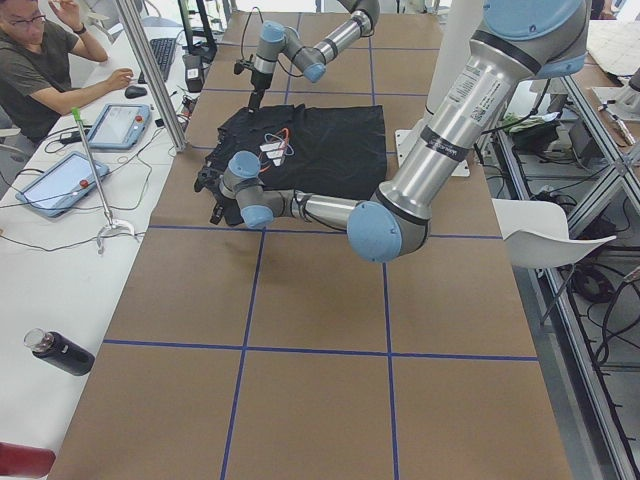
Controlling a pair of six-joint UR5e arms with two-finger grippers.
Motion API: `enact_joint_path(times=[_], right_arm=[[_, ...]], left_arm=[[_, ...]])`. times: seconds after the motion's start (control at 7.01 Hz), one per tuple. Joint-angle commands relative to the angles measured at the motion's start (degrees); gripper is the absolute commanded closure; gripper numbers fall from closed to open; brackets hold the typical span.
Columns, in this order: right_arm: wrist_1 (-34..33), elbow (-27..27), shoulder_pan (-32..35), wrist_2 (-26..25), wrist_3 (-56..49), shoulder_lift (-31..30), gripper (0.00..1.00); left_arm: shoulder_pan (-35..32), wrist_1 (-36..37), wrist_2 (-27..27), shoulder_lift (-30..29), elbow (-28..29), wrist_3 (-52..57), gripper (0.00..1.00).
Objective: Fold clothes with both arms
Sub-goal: 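Fold the sleeve nearest the right gripper inward toward the collar, then fold the other sleeve inward with the left gripper while the right gripper holds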
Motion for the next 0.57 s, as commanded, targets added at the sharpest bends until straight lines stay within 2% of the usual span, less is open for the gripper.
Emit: enact_joint_path(times=[0.0, 0.29, 0.43], right_arm=[[-0.9, 1.9, 1.5, 3.8, 0.0, -1.4, 0.0], [-5.0, 11.5, 1.6, 4.6, -0.2, -8.2, 0.0], [-7.6, 13.4, 1.6, 4.6, -0.3, -8.4, 0.0]], left_arm=[[2.1, -0.6, 0.5, -0.2, 1.0, 0.0, 0.27], [2.8, -0.6, 1.2, 0.0, 1.2, 0.0, 0.3], [2.8, -0.6, 1.2, 0.1, 1.6, 0.0, 0.33]])
